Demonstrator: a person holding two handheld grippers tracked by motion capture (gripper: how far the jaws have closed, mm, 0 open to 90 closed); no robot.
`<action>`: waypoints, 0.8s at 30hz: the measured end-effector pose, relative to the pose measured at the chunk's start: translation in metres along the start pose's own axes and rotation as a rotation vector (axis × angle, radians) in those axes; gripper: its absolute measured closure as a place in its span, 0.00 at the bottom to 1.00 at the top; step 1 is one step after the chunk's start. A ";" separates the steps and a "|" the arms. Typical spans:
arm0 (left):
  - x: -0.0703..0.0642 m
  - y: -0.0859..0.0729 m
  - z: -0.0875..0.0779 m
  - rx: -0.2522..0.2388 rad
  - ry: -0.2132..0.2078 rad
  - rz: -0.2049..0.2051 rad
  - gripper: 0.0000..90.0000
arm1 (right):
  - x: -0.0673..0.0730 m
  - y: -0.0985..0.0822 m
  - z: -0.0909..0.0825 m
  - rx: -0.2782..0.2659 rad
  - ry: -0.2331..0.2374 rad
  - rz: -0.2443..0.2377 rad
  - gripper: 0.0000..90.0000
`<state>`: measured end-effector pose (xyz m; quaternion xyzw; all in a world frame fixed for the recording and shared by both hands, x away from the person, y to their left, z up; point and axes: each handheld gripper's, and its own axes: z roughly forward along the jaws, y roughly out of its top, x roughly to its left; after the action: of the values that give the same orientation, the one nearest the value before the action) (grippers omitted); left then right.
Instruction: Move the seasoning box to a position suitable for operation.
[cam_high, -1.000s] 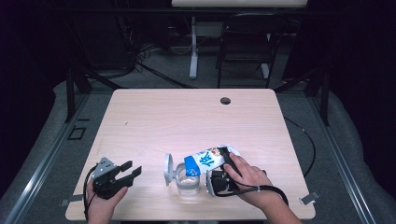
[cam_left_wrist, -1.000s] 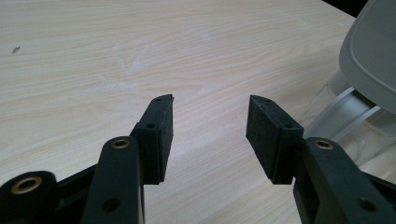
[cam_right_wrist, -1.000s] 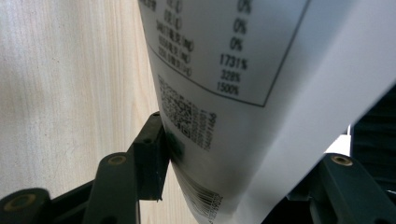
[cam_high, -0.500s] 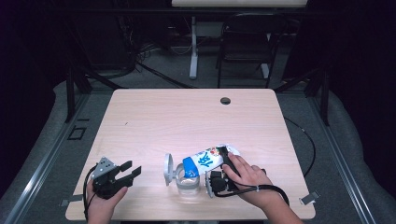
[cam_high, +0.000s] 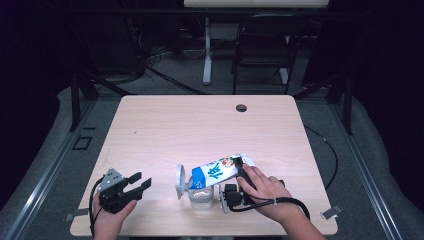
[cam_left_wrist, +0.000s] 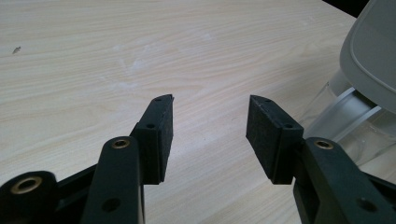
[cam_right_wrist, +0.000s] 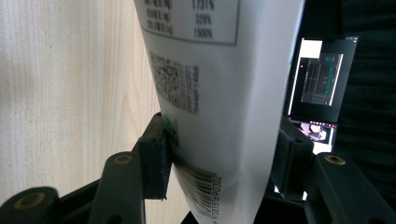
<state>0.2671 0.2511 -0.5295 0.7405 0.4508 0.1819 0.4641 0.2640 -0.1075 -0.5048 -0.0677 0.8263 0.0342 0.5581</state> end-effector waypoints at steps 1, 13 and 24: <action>0.000 0.000 0.000 0.000 0.000 0.001 0.57 | 0.000 0.000 0.000 0.000 0.002 -0.002 0.54; 0.000 0.000 0.001 0.003 0.001 0.001 0.57 | 0.002 0.001 -0.001 -0.004 -0.021 -0.068 0.55; 0.000 0.000 0.001 0.004 0.001 0.000 0.57 | 0.001 0.001 -0.001 -0.005 -0.027 -0.087 0.56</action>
<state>0.2675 0.2504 -0.5304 0.7413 0.4513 0.1813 0.4625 0.2627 -0.1072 -0.5058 -0.1043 0.8148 0.0129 0.5701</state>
